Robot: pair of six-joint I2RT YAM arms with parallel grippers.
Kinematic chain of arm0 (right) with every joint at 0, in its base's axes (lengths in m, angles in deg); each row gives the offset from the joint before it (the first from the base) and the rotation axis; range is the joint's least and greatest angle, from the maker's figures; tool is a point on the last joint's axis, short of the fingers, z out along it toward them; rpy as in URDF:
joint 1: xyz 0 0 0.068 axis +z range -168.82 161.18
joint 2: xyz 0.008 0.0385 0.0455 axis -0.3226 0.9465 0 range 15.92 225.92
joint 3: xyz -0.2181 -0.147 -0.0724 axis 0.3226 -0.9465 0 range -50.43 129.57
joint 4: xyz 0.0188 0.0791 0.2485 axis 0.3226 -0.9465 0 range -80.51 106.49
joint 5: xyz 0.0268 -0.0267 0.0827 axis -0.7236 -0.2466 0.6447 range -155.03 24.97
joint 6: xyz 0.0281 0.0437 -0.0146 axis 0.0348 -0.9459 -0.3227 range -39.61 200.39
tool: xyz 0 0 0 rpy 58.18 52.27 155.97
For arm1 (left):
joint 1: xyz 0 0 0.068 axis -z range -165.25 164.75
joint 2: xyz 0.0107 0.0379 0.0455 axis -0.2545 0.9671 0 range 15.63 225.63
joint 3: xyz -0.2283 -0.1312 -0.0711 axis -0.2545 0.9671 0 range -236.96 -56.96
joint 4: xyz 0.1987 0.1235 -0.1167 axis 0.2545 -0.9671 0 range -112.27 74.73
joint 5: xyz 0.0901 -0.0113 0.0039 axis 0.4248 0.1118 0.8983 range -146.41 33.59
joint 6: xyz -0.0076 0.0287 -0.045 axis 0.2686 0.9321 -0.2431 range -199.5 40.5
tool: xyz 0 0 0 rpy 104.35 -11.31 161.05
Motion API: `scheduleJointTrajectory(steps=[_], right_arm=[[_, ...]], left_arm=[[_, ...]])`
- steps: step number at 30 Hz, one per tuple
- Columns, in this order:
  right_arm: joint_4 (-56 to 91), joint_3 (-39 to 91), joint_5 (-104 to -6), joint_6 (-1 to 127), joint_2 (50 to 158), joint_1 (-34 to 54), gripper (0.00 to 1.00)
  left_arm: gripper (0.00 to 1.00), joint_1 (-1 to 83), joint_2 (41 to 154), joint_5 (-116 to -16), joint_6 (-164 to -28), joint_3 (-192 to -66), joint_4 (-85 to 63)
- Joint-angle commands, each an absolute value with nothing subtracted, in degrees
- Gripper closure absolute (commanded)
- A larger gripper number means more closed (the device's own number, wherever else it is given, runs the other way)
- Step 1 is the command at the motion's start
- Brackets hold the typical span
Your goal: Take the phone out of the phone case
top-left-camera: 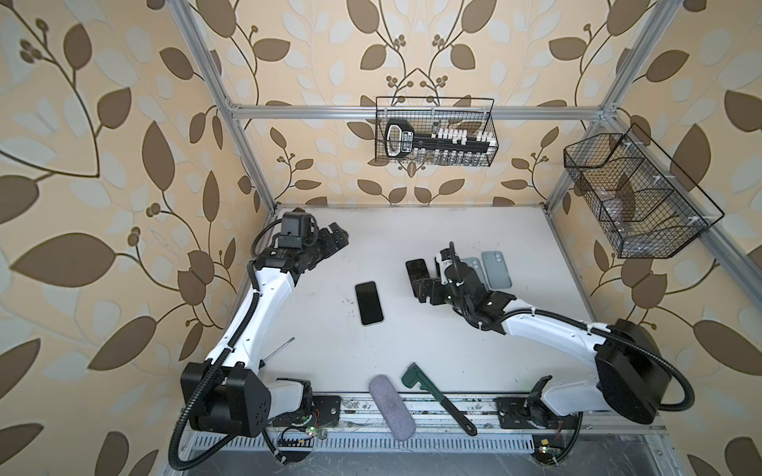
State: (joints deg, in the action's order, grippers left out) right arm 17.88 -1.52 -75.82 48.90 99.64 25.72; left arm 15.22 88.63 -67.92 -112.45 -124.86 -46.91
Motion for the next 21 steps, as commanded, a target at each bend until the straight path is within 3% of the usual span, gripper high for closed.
scheduleJointTrajectory(steps=[1, 11, 21], right_arm=[[12.96, 4.36, -81.11, 48.2, 105.0, 30.2, 0.0], [1.75, 25.15, -82.17, 43.96, 124.46, 38.45, 0.0], [-3.44, 35.36, -81.78, 41.94, 135.97, 41.52, 0.0]], left_arm=[[0.01, 11.19, 88.67, -68.97, -107.47, -125.36, -51.3], [0.01, 6.89, 87.92, -71.75, -107.63, -122.29, -51.43], [0.01, 1.53, 87.44, -75.78, -109.19, -121.3, -50.44]])
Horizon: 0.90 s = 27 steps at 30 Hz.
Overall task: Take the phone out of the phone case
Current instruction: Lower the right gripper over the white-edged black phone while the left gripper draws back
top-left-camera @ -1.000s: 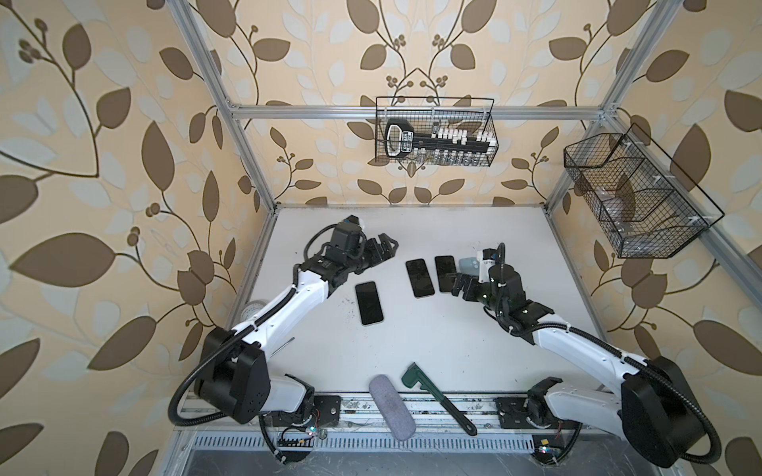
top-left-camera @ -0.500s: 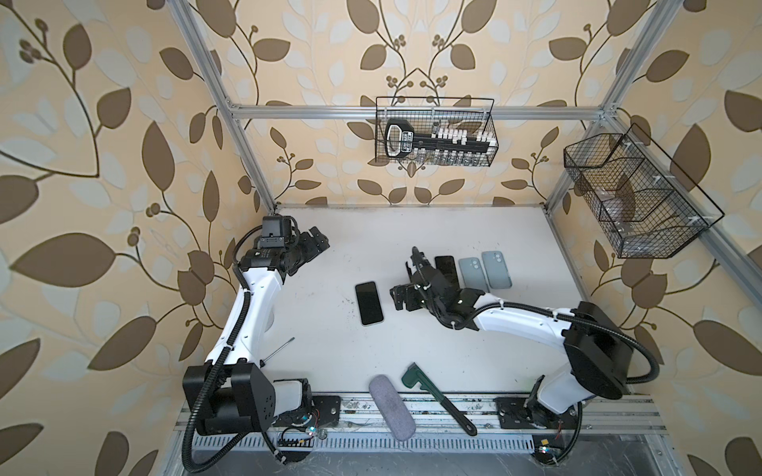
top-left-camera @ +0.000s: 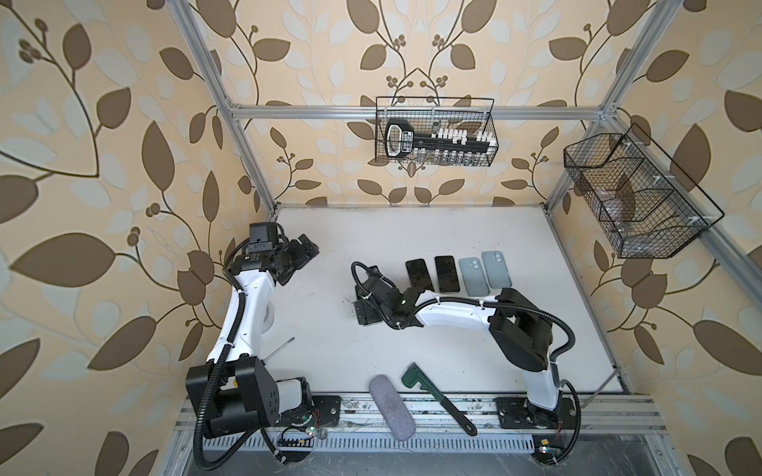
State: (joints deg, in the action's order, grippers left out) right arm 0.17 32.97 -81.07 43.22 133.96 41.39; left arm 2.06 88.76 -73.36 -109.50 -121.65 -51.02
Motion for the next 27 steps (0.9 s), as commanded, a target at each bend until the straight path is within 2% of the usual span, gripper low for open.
scheduleJointTrajectory(steps=[1, 8, 22, 27], right_arm=[[-3.75, 35.84, -81.6, 41.78, 136.56, 41.44, 0.0], [-7.19, 40.45, -82.86, 41.03, 140.94, 41.65, 0.0], [-13.69, 47.48, -86.11, 41.3, 147.62, 42.77, 0.0], [-14.15, 47.46, -86.35, 42.04, 148.49, 42.88, 0.06]], left_arm=[[0.01, 1.23, 87.4, -76.15, -109.35, -121.21, -50.15], [0.01, -2.3, 88.44, -82.47, -111.65, -119.92, -47.47], [0.01, -3.62, 87.27, -83.14, -112.55, -119.33, -46.89], [0.01, -3.62, 87.18, -83.44, -112.99, -118.93, -46.47]])
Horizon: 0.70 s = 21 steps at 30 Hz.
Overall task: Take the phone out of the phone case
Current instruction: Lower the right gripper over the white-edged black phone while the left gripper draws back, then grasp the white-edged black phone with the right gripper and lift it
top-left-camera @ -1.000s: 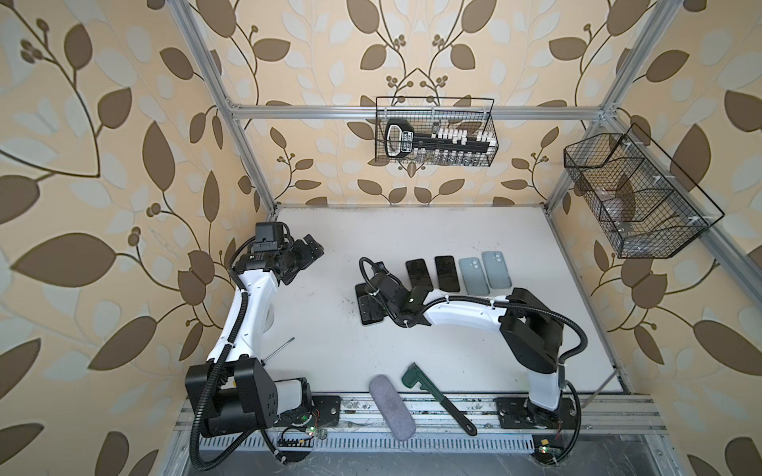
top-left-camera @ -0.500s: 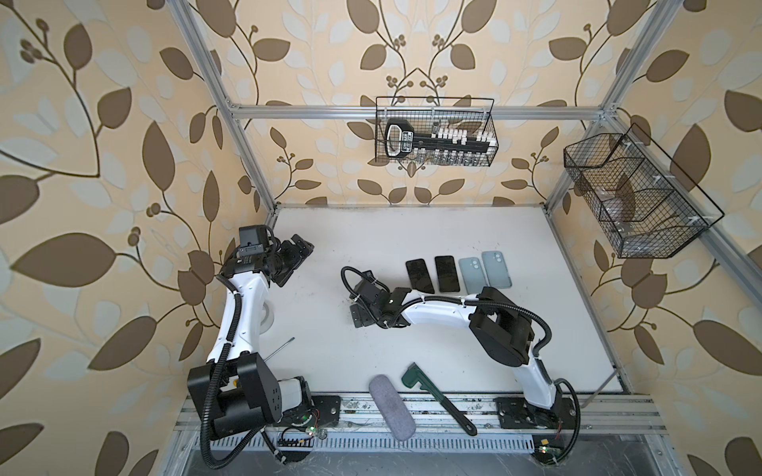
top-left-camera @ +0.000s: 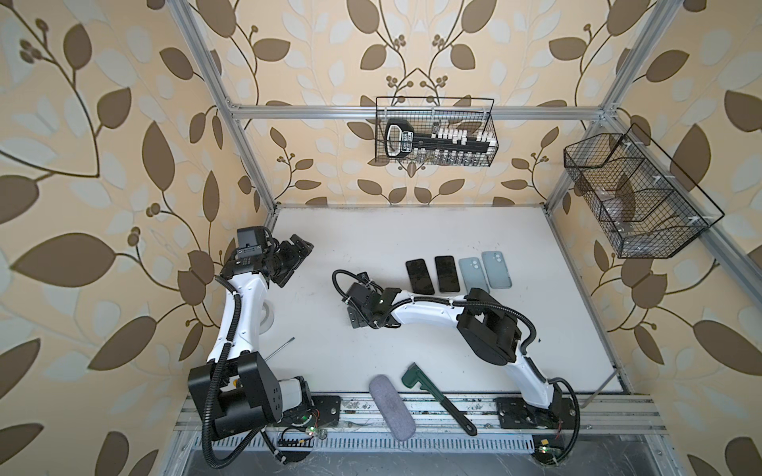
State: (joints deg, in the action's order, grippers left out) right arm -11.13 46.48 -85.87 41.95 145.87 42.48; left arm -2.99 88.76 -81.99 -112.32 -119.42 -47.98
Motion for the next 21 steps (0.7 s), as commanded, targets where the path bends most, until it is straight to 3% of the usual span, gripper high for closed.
scheduleJointTrajectory(steps=[1, 21], right_arm=[[-14.31, 47.55, -86.39, 42.15, 148.69, 42.82, 0.08], [-8.56, 40.5, -85.4, 45.98, 143.9, 41.24, 0.34]], left_arm=[[0.01, -3.62, 87.18, -83.31, -113.03, -118.79, -46.61], [0.01, -3.62, 88.14, -84.18, -113.83, -118.18, -46.03]])
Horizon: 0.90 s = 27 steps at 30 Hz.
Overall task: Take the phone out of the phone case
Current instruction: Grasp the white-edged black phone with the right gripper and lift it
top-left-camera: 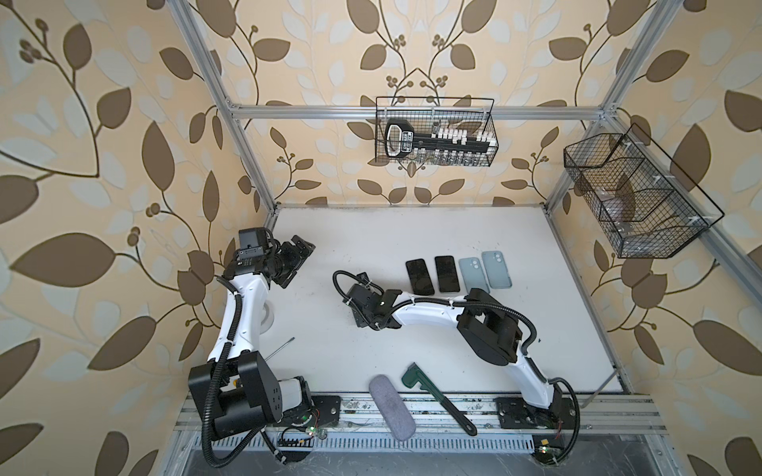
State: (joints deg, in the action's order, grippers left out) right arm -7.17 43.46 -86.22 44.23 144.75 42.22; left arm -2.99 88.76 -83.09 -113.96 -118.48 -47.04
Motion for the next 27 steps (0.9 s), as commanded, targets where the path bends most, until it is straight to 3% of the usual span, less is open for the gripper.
scheduleJointTrajectory(steps=[1, 10, 27], right_arm=[[-8.11, 39.88, -85.31, 46.18, 143.19, 40.96, 0.35], [-4.51, 36.4, -83.97, 48.04, 138.15, 39.02, 0.37], [-1.89, 31.55, -81.14, 52.09, 133.39, 35.57, 0.4]], left_arm=[[0.01, -3.64, 88.19, -84.35, -113.82, -118.22, -45.97], [0.01, -3.41, 90.31, -87.13, -115.28, -117.06, -44.77], [0.01, 4.61, 85.71, -87.96, -123.81, -105.59, -34.81]])
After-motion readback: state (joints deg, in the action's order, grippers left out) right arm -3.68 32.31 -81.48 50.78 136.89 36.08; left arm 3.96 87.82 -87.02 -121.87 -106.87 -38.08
